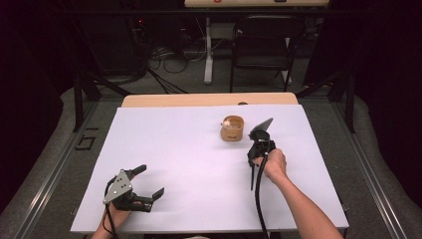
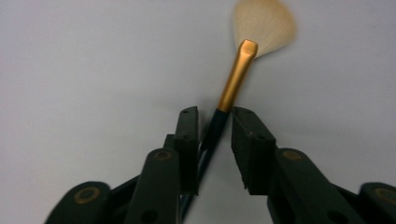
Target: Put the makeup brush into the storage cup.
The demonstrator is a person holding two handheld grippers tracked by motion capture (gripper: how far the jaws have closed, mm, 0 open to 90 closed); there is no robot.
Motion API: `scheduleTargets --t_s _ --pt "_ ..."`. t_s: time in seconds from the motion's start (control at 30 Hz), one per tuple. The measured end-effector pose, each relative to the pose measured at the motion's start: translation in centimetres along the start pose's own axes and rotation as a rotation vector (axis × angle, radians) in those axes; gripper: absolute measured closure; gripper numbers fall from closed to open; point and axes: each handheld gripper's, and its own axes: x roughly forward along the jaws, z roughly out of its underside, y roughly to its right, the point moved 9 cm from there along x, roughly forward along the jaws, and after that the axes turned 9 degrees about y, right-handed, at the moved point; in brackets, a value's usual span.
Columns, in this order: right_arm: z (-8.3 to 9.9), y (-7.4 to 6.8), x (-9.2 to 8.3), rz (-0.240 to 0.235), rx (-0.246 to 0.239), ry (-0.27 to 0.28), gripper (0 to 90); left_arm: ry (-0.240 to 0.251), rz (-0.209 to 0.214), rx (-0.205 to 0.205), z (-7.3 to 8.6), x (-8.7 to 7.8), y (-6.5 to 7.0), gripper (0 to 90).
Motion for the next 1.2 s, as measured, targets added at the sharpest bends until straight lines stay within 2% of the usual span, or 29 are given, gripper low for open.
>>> scheduleTargets --t_s 0.03,0.07,0.1,0.13,0.2,0.23,0.27,0.33,0.43,0.47,0.5,0.57,0.67,0.8,0.83,0.87,0.93,1.0,1.03,1.07,1.2 --pt "0.1 0.0 0.0 0.001 0.023 -0.002 76.9 0.021 -0.022 -0.004 -0.1 0.2 -0.1 0.1" --pt "0.1 0.0 0.0 0.001 0.023 -0.002 76.9 0.021 -0.022 -0.004 -0.1 0.2 -0.1 0.1" --pt "0.0 0.3 0.0 0.013 0.021 0.004 81.6 0.043 -0.038 -0.010 -0.2 0.3 -0.2 0.1" --pt "0.0 0.3 0.1 0.020 0.025 0.013 82.3 0.019 -0.026 -0.007 -0.1 0.1 -0.2 0.1" --pt "0.1 0.3 0.0 0.016 0.022 0.000 82.3 0.020 -0.027 -0.005 -0.1 0.1 -0.2 0.1" --pt "-0.1 0.1 0.3 0.005 0.031 0.044 82.3 0.036 -0.031 -0.004 -0.2 0.2 -0.2 0.1" --pt "-0.1 0.1 0.3 0.006 0.033 0.044 82.4 0.034 -0.032 -0.003 -0.2 0.2 -0.2 0.1" --pt "0.2 0.4 -0.2 0.023 0.003 -0.008 82.7 0.031 -0.033 -0.001 -0.2 0.1 -0.2 0.1" --pt "0.1 0.4 0.0 0.021 0.010 0.022 83.0 0.029 -0.048 -0.002 -0.2 0.1 -0.2 0.1" --pt "0.1 0.4 0.1 -0.007 0.017 0.048 83.2 0.010 -0.005 -0.005 -0.1 0.0 -0.1 0.1" --pt "0.2 0.5 0.0 -0.009 0.003 0.044 83.2 0.014 -0.021 0.000 -0.1 0.0 -0.2 0.1" --pt "0.3 0.7 -0.2 -0.016 0.006 0.043 83.3 0.015 -0.022 0.002 -0.1 0.1 -0.2 0.1" --pt "0.4 0.9 -0.4 -0.053 0.012 0.078 83.4 0.013 -0.021 -0.001 0.0 0.1 -0.1 0.1" --pt "0.7 1.2 -1.1 -0.068 0.005 0.060 83.5 0.007 -0.028 -0.001 0.0 0.1 -0.2 0.1" --pt "0.6 1.3 -1.2 -0.064 0.005 0.086 83.6 0.007 -0.030 -0.001 0.0 0.1 -0.2 0.1" --pt "0.3 1.2 -1.5 -0.091 0.004 0.132 83.6 0.008 -0.030 0.000 0.0 0.1 -0.2 0.2" --pt "0.5 1.3 -1.9 -0.075 -0.007 0.114 83.6 0.008 -0.028 0.000 0.0 0.1 -0.2 0.2" --pt "0.3 1.3 -2.4 -0.094 -0.013 0.153 83.7 0.007 -0.033 0.000 0.0 0.2 -0.2 0.2" --pt "0.3 1.3 -2.4 -0.094 -0.013 0.153 83.7 0.007 -0.033 0.000 0.0 0.2 -0.2 0.2" --pt "0.2 1.1 -2.7 -0.107 -0.021 0.181 83.7 0.007 -0.033 0.004 0.0 0.2 -0.2 0.2" --pt "0.1 1.0 -3.2 -0.105 -0.051 0.213 83.7 0.004 -0.042 -0.003 0.1 0.1 -0.4 0.2"
